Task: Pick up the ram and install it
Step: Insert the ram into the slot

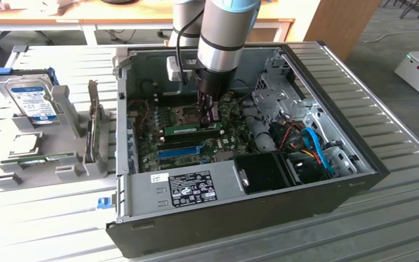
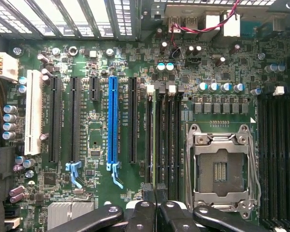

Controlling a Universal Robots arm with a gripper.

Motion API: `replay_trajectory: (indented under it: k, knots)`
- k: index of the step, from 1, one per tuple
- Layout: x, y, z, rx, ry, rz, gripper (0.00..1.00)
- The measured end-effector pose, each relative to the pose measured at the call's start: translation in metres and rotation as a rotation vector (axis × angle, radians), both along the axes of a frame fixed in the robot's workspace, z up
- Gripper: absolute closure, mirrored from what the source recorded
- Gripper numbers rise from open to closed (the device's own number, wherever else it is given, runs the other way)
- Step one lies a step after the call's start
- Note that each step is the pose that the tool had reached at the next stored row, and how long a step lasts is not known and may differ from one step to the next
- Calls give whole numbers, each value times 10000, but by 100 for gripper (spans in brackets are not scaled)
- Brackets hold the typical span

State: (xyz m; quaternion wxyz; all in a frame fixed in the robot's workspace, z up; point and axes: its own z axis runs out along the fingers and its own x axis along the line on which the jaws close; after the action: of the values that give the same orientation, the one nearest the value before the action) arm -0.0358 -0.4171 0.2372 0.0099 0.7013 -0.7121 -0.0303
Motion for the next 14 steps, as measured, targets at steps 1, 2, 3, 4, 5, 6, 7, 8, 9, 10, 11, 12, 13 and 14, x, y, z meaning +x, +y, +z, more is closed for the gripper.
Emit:
replay_trajectory:
  k: [1,2,3,4,5,6,7,8,9,10,11,12,13,14]
  knots:
    - [0,-1,0,0,1,2,88]
    - [0,-2,0,2,1,10,88]
    - [0,-3,0,5,0,15,88]
    - [0,-3,0,7,0,22,88]
    - [0,-3,0,8,0,31,88]
    - [0,-3,0,8,1,40,88]
    - [0,-3,0,8,0,49,88]
    - [0,-3,0,8,0,58,88]
    - [0,-3,0,8,0,66,88]
    - [0,-3,0,9,0,73,88]
    - [0,-4,0,9,1,81,88]
    - [0,-4,0,9,0,82,88]
    - [0,-4,0,9,0,83,88]
    - [0,-4,0,9,0,84,88]
